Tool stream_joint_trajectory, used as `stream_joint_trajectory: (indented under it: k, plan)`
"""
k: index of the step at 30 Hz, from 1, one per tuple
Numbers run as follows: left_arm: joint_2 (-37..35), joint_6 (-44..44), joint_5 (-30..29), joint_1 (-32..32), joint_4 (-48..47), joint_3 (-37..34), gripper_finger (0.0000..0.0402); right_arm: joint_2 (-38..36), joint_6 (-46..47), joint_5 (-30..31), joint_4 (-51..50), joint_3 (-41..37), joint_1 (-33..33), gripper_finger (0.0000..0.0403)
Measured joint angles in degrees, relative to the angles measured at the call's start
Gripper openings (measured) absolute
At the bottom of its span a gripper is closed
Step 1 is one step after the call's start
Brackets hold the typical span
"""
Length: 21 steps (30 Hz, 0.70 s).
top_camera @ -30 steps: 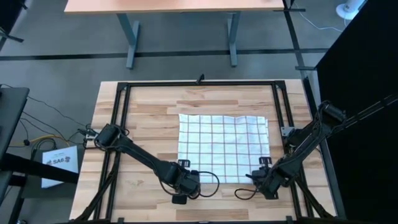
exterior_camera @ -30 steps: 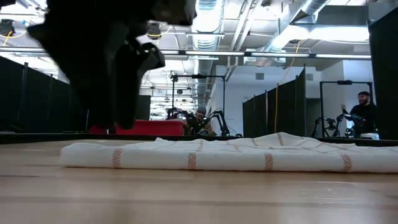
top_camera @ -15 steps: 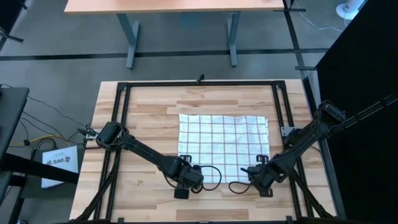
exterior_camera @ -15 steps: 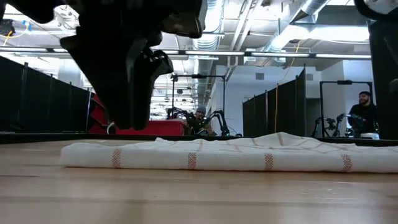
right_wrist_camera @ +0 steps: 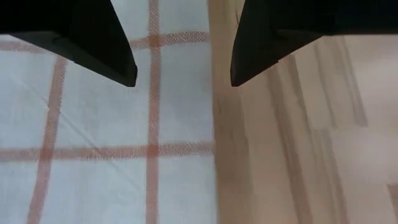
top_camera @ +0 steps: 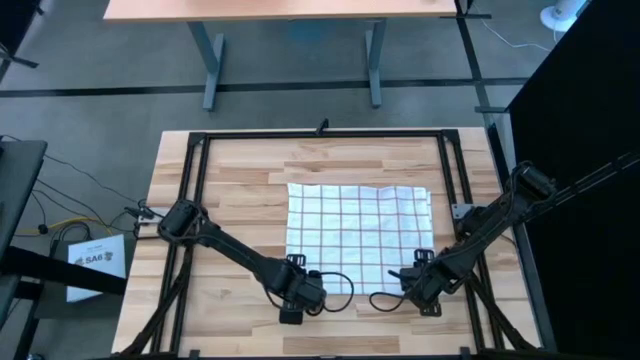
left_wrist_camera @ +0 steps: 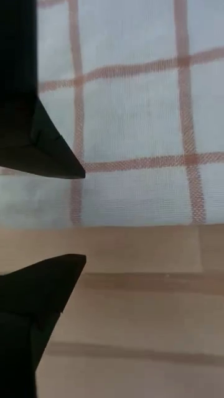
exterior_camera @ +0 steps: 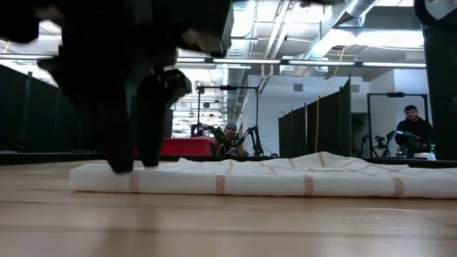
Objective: Roll towel
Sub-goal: Roll the towel
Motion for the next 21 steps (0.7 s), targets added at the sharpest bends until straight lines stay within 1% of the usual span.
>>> stream_joint_trajectory:
  k: [3,6,8,13,16,21]
  plan:
    - [0.41,-0.28,-0.89,-0.32,-0.03,0.0,0.0193,-0.04,0.91,0.11,0.74,-0.57,0.92,0.0249]
    - [0.41,-0.65,-5.5,-0.42,0.11,0.0,0.0189,-0.04,1.03,0.42,0.12,-1.17,0.97,0.0249]
    - [0.41,-0.58,-6.42,0.01,0.26,0.0,0.0186,-0.04,1.05,0.59,1.02,-1.75,0.95,0.0249]
    - [1.82,-0.56,-6.52,0.18,0.76,-0.2,0.0185,-0.2,2.47,0.83,3.8,-4.33,0.97,0.0248]
    - [2.76,-0.74,-5.47,-0.01,1.57,-0.06,0.0185,-0.24,2.58,0.87,4.15,-4.62,1.0,0.0248]
    - [3.41,-1.15,-5.47,-0.21,2.16,0.07,0.0185,-0.22,2.6,0.83,4.15,-4.66,0.99,0.0248]
